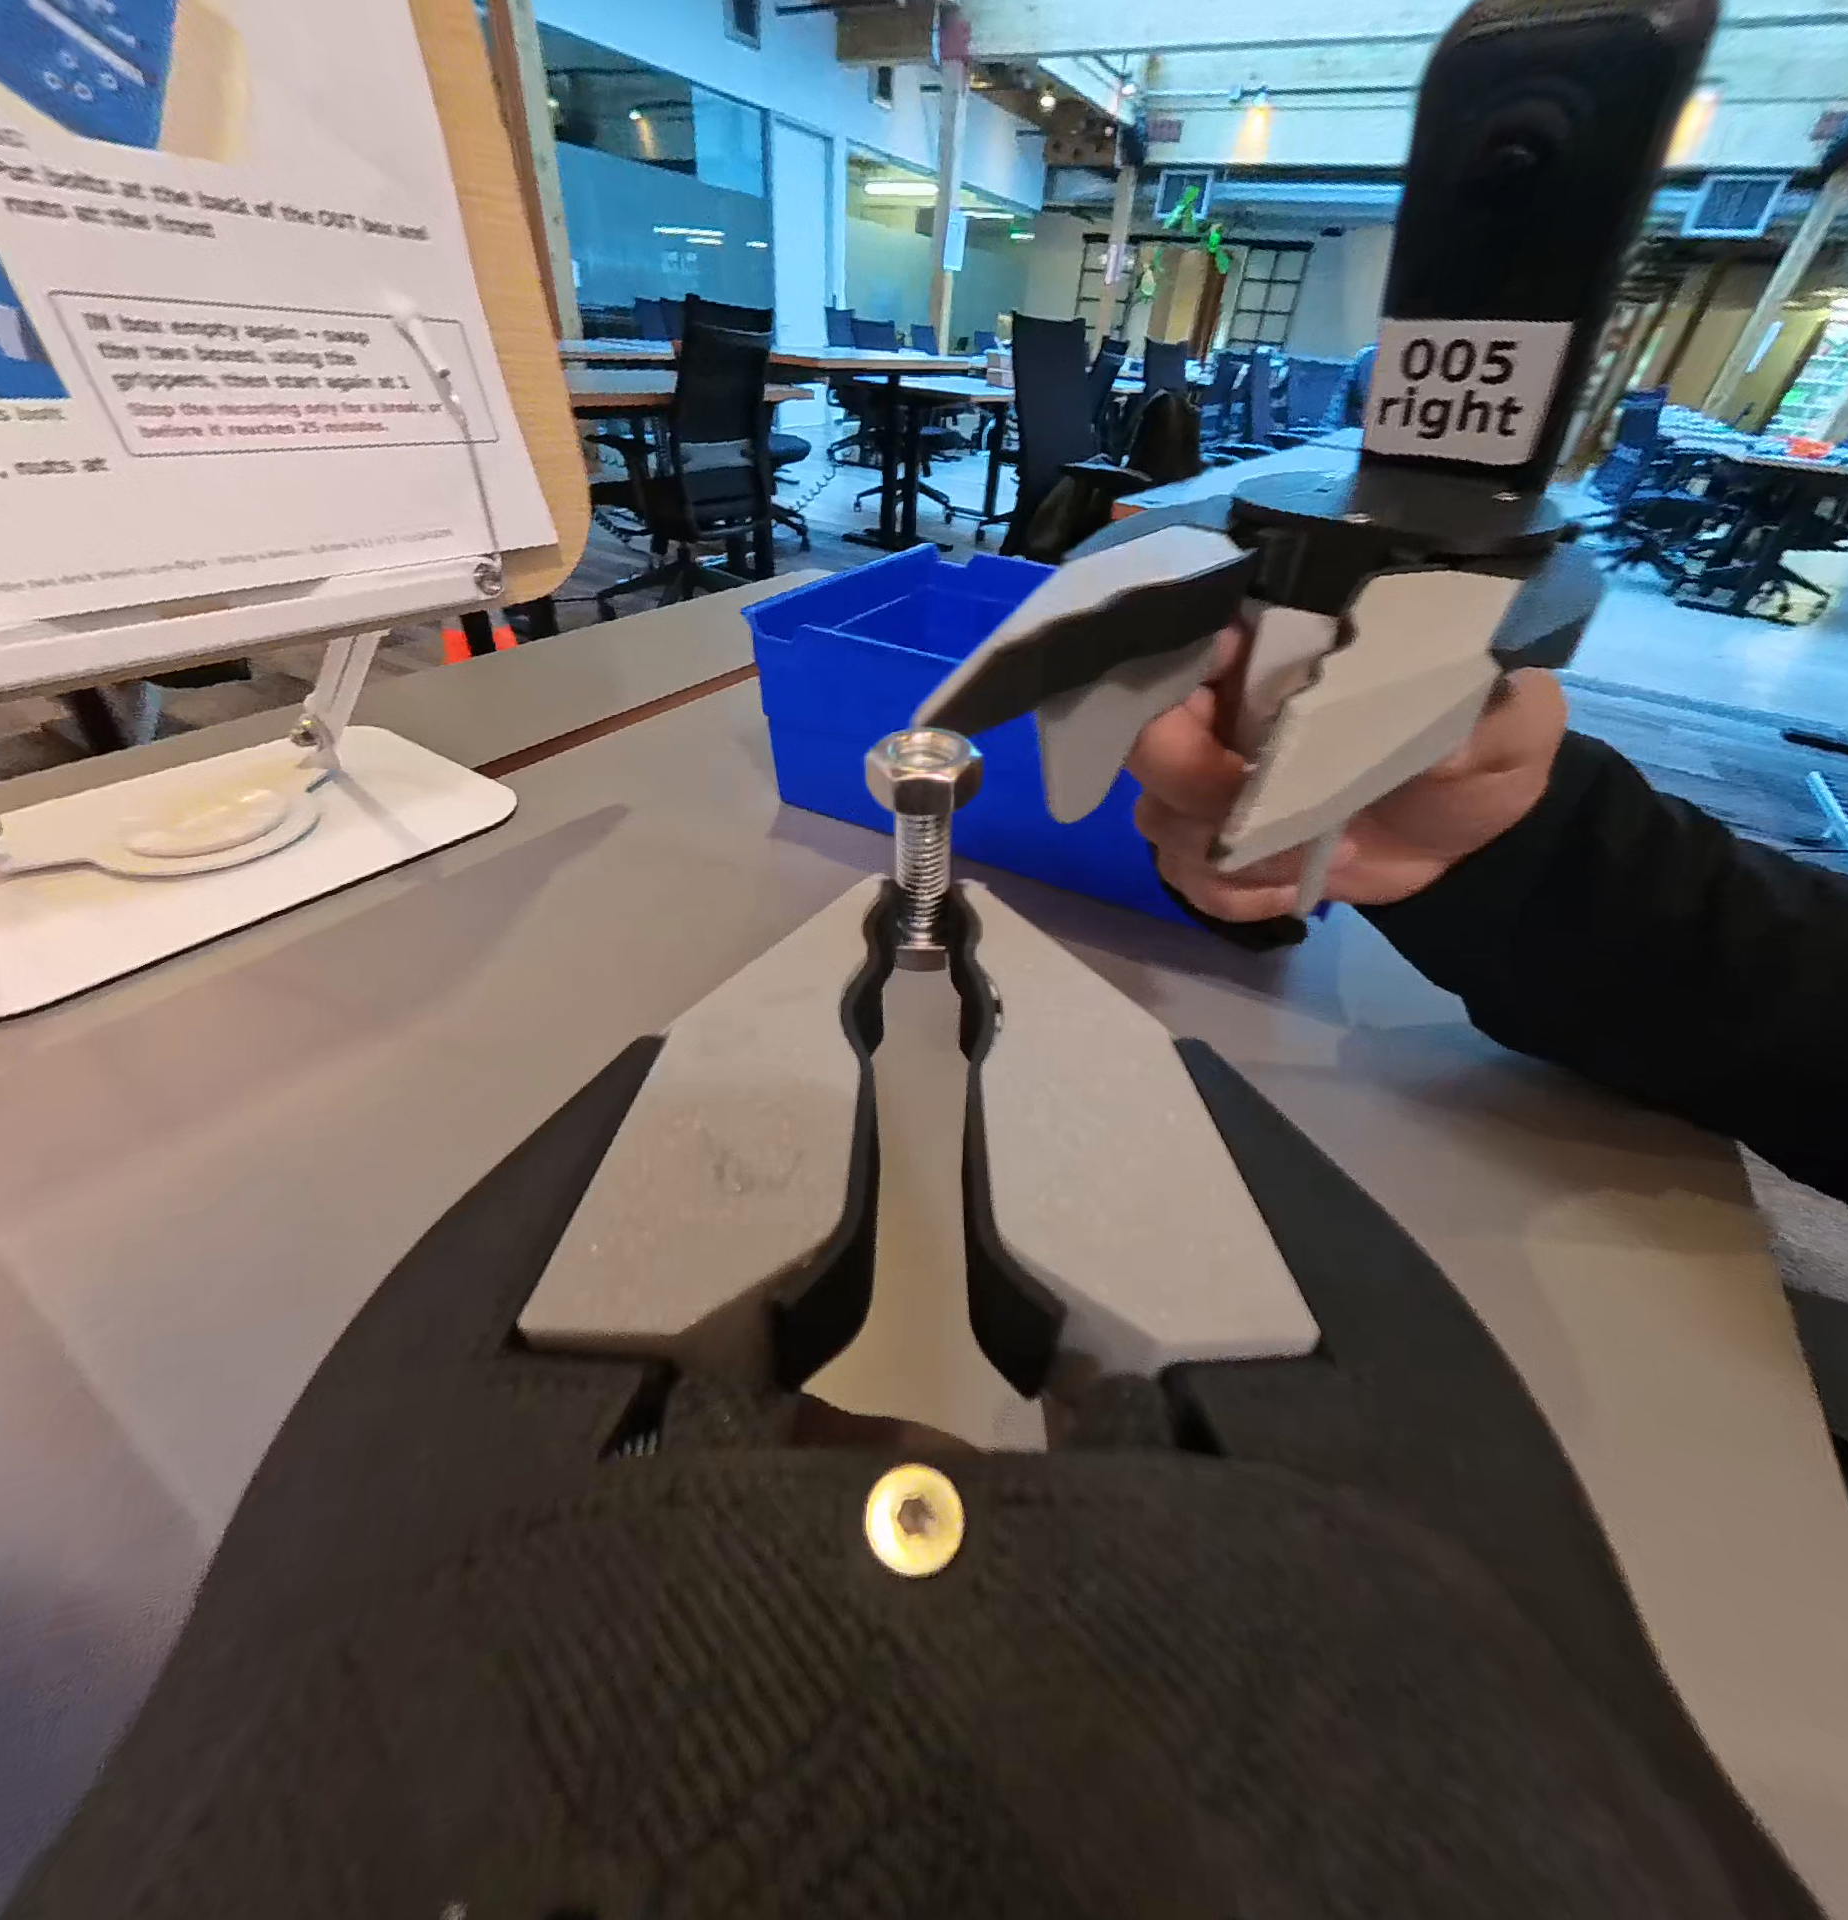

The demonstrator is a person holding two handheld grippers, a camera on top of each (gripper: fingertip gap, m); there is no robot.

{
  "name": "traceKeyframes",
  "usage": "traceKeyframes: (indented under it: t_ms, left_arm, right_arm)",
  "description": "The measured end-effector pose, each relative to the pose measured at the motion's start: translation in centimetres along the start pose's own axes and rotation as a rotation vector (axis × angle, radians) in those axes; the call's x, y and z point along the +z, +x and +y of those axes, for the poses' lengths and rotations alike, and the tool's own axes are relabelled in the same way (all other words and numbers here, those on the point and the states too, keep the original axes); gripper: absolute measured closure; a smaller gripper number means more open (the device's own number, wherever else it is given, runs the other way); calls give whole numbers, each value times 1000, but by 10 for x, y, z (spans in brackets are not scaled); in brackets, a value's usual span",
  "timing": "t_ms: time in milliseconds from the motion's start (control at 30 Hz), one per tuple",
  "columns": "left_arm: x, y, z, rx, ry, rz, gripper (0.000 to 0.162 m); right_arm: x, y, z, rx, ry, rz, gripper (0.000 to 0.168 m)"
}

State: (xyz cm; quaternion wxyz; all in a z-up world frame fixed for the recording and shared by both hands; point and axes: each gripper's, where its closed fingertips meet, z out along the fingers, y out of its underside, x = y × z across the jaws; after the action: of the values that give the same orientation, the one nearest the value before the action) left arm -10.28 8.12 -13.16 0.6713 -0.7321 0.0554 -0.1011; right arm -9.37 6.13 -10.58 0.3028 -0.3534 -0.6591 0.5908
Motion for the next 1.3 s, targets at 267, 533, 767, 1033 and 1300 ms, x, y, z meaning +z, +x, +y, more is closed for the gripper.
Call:
traceKeyframes:
  t_ms: [267,533,767,1033,1300]
  left_arm:
    - [7,10,10,64,-53,13,155]
    - [3,7,4,11,-20,28,155]
    - [6,-1,10,13,-48,-24,155]
    - [7,10,9,0,-37,47,155]
    - [1,-8,4,-42,-10,-25,155]
  right_arm:
    - [6,-6,10,-20,-56,-16,116]
    - [1,8,2,31,-3,40,120]
    - [2,-1,8,-6,-50,-1,138]
    - [7,4,9,61,-27,10,116]
    - [-4,-4,-1,51,2,-49,137]
